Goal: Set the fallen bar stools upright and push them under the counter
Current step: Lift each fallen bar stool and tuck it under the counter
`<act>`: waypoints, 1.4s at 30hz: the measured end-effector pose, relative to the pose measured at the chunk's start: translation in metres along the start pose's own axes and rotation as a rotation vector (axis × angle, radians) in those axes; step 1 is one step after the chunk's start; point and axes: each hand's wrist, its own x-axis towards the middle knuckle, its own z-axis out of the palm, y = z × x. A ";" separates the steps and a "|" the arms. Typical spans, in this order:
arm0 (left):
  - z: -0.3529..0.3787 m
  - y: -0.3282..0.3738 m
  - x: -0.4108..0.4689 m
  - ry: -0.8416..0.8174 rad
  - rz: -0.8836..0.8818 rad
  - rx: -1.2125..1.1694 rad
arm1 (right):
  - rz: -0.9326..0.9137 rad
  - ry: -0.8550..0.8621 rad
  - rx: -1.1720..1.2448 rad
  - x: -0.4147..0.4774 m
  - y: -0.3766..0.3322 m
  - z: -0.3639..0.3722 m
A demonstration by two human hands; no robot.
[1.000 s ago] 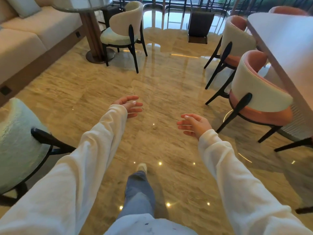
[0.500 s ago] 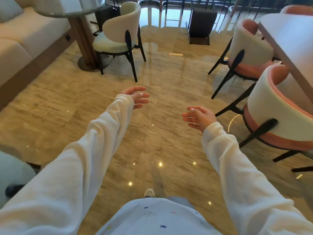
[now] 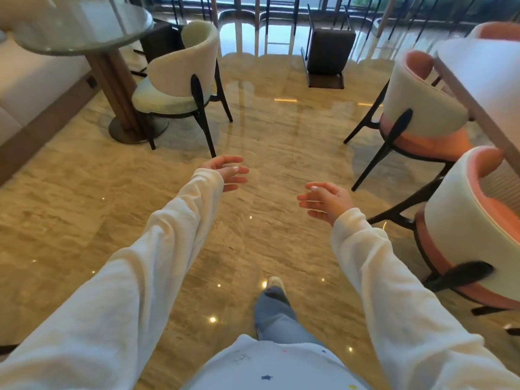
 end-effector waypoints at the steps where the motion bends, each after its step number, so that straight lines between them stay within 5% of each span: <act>1: 0.004 0.008 0.021 0.001 0.004 -0.006 | -0.004 -0.002 -0.006 0.021 -0.011 -0.004; 17: 0.042 0.102 0.284 0.037 0.052 -0.084 | -0.070 0.017 -0.012 0.279 -0.152 -0.043; 42: -0.022 0.224 0.750 -0.083 -0.029 -0.074 | -0.059 0.090 0.047 0.695 -0.331 0.027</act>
